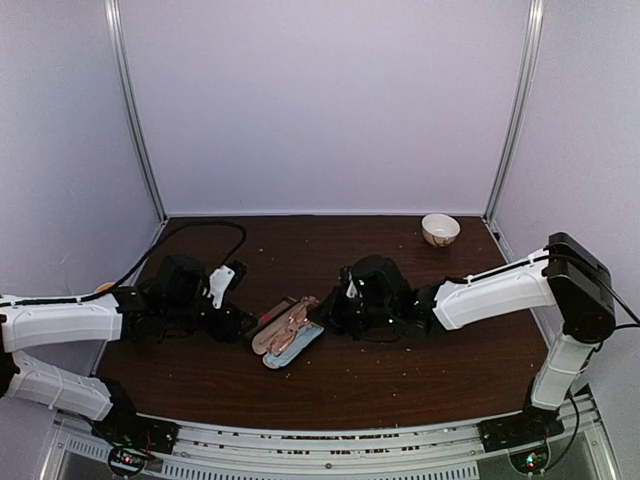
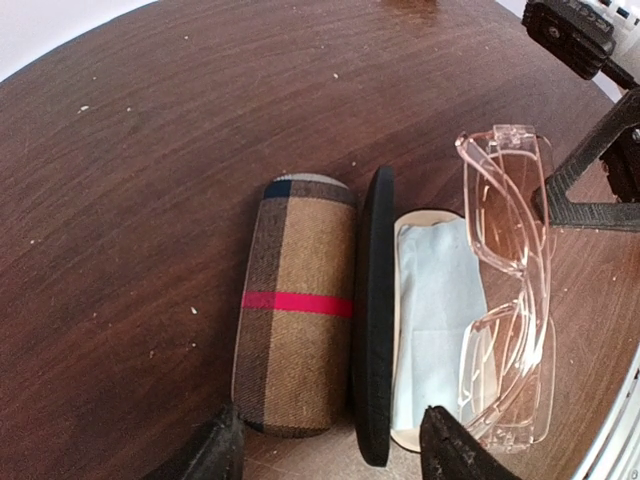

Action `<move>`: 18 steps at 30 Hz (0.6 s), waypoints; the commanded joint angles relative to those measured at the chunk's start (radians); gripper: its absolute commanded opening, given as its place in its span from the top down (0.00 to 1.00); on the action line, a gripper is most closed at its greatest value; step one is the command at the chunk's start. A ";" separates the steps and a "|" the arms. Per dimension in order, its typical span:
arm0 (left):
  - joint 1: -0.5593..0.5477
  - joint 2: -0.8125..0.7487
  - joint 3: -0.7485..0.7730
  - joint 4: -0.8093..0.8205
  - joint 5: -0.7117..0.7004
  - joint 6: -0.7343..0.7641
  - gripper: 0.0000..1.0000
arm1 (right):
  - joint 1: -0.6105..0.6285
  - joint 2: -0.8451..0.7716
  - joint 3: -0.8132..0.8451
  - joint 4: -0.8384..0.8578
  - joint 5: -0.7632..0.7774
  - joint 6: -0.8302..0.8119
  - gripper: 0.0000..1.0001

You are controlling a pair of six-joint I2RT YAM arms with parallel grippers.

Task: Organize the sunglasses
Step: Place the sunglasses in the sunglasses case.

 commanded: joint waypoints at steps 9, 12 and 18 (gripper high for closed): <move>0.009 -0.013 -0.012 0.060 0.011 -0.001 0.40 | 0.014 0.062 0.049 -0.051 0.054 -0.059 1.00; 0.009 -0.005 -0.014 0.062 0.017 -0.001 0.41 | 0.014 0.083 0.056 -0.044 0.050 -0.054 1.00; 0.009 0.011 -0.014 0.069 0.037 -0.001 0.44 | 0.015 0.116 0.065 -0.005 0.040 -0.034 1.00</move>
